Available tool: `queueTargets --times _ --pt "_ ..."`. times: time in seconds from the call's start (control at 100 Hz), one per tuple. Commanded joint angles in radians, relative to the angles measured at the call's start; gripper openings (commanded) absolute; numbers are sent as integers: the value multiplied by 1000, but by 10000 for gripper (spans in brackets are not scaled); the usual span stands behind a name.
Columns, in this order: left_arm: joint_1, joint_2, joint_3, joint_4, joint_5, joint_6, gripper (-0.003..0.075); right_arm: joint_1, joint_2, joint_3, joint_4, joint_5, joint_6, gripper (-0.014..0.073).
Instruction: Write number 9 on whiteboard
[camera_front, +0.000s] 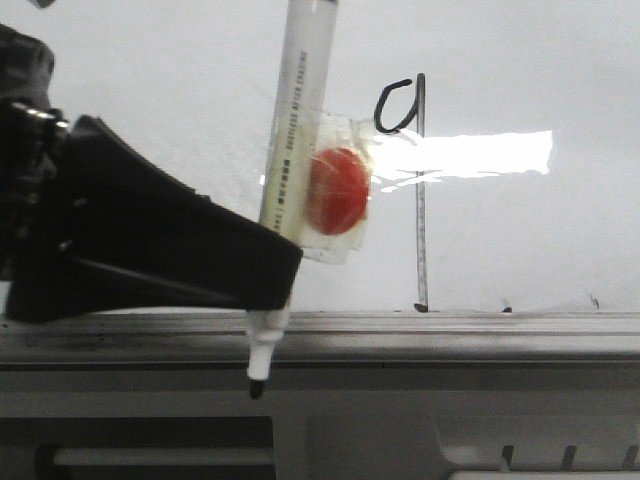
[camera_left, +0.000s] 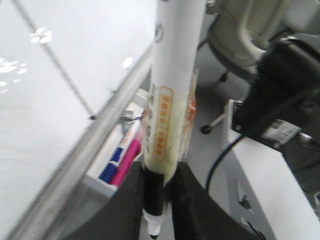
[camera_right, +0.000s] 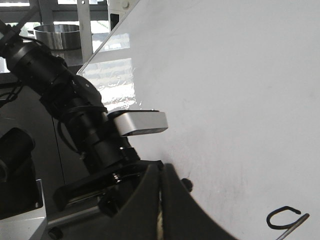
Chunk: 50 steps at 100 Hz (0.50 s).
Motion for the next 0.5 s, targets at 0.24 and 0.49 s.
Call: queueTargets --times 0.24,0.49 --pt "-254 -90 -160 -93 -806 -318 -19 -9 1 -30 -1 -48 -2 -66" --pt "-286 -49 -193 -91 -956 -451 -19 -9 1 -29 -1 -46 -2 -66"
